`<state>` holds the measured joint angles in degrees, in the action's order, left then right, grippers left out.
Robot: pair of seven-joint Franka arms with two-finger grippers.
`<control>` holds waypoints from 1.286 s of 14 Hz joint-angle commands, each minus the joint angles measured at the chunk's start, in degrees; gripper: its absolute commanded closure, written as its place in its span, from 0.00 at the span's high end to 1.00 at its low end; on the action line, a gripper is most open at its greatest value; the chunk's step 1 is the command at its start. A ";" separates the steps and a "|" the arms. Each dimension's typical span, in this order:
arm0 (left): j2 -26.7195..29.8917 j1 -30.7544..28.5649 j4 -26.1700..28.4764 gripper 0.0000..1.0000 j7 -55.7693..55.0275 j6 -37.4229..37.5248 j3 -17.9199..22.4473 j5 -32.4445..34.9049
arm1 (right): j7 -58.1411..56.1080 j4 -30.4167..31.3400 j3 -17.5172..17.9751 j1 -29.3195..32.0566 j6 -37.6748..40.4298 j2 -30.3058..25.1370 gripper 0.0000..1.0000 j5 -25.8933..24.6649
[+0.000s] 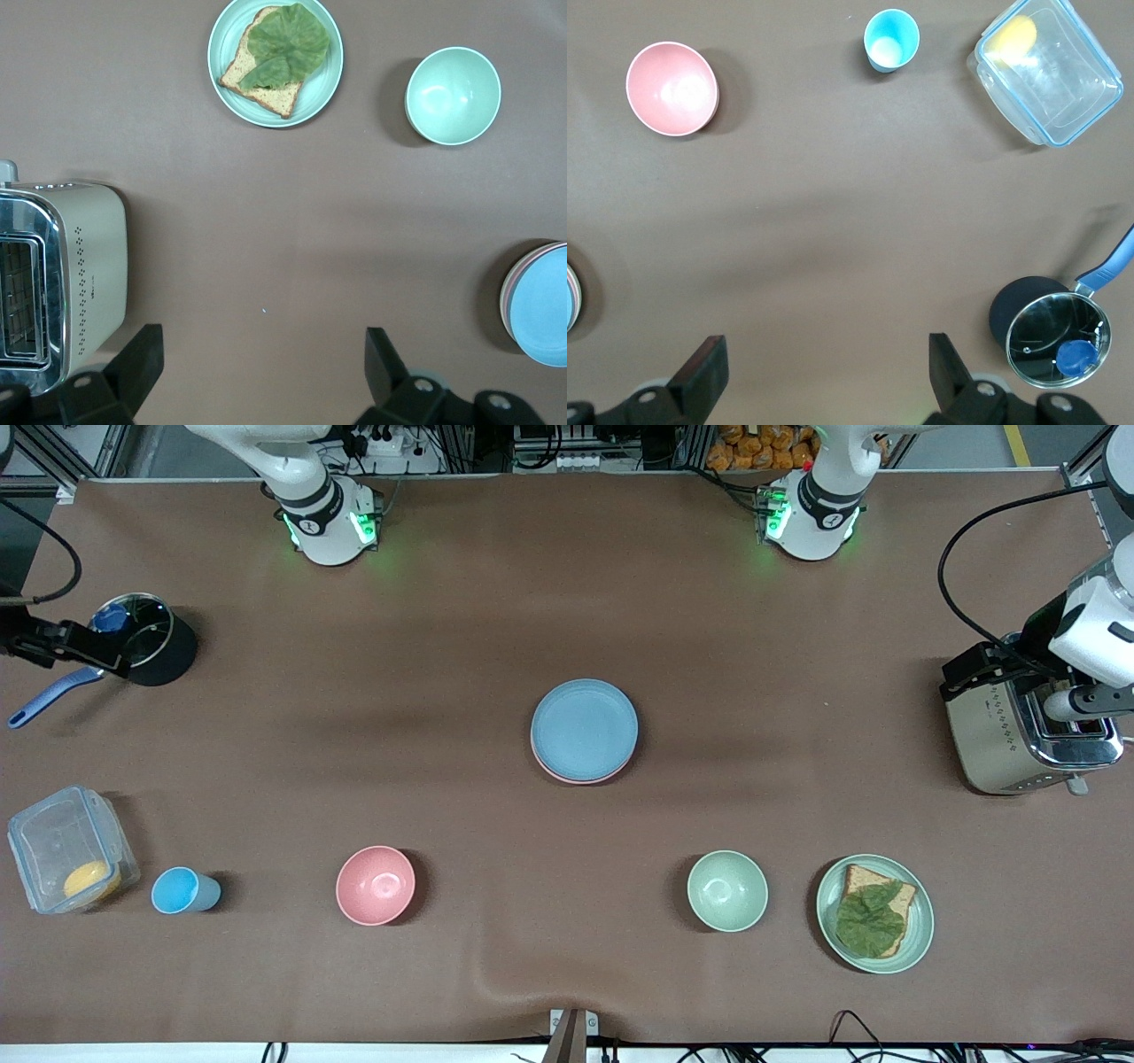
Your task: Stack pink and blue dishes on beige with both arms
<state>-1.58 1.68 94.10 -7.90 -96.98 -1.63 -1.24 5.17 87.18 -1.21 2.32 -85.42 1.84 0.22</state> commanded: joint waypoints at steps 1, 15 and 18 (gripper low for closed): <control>-0.18 -0.09 -0.85 1.00 0.70 0.65 0.31 0.00 | 0.19 -0.52 0.50 -0.38 0.61 0.79 1.00 -1.10; -0.27 0.26 -0.85 1.00 0.78 0.65 0.23 0.01 | 0.55 -0.52 -0.37 -2.14 0.26 0.88 1.00 -1.28; -0.27 0.34 -0.85 1.00 0.70 0.65 0.31 0.01 | 0.55 -0.52 -0.29 -2.23 -0.18 1.23 1.00 -1.19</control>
<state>-1.65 1.68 94.10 -7.90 -96.93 -1.57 -1.24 5.19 87.20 -0.86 1.17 -85.48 2.62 0.15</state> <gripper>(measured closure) 0.000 0.000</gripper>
